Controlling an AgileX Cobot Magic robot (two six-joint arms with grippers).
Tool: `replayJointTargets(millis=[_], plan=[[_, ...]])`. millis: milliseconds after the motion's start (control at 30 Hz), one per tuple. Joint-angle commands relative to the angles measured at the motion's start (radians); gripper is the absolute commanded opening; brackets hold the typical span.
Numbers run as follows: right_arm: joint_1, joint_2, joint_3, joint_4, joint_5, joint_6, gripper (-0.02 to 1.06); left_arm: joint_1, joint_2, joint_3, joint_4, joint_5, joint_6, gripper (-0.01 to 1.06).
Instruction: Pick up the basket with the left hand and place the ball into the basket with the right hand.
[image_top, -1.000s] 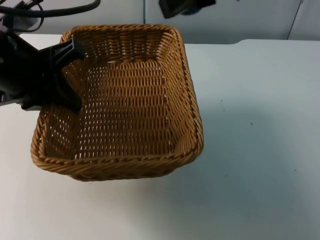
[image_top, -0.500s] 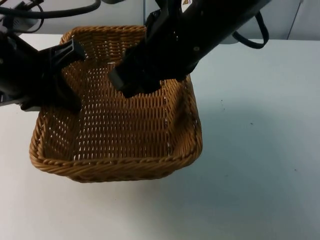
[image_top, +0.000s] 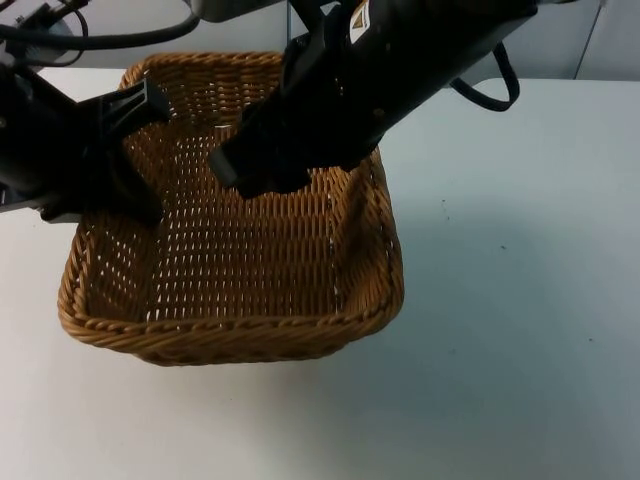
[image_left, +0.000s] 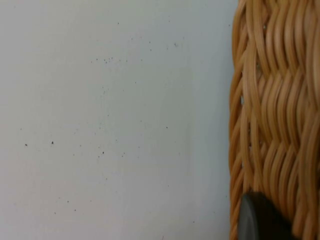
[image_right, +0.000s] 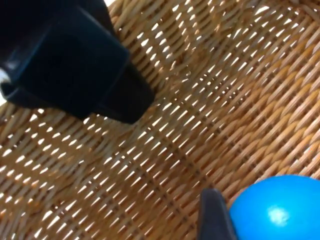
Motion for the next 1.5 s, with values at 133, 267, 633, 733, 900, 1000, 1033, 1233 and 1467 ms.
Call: replayJointTargets(millis=[133,267,633,733,900,1000,1033,1233,1467], plan=[[-0.002,0.001,-0.008,0.006,-0.024,0.003,0.0,-0.001,-0.017,0.001,-0.014,0.013,-0.005,0.0],[-0.03,-0.001,-0.008,0.01,-0.027,0.008,0.0,-0.001,-0.017,0.001,-0.014,0.013,-0.005,0.0],[-0.062,0.045,-0.008,0.006,-0.046,0.01,0.0,-0.001,-0.017,0.001,-0.015,0.015,-0.005,0.0],[-0.062,0.061,-0.008,0.011,-0.053,0.01,0.0,-0.001,-0.017,0.001,-0.017,0.015,-0.005,0.0],[-0.062,0.081,-0.008,0.034,-0.082,0.002,0.0,-0.001,-0.017,0.001,-0.017,0.015,-0.005,0.0],[-0.062,0.083,-0.008,0.034,-0.098,0.002,0.0,-0.001,-0.017,0.001,-0.017,0.015,-0.005,0.0],[-0.062,0.083,-0.008,0.034,-0.104,0.002,0.0,-0.001,-0.017,0.001,-0.017,0.015,-0.005,0.0],[-0.062,0.088,-0.008,0.034,-0.129,0.002,0.0,-0.001,-0.017,0.001,-0.017,0.015,-0.005,0.0],[-0.062,0.092,-0.008,0.036,-0.153,0.002,0.24,-0.001,-0.017,0.001,-0.019,0.018,-0.005,0.0]])
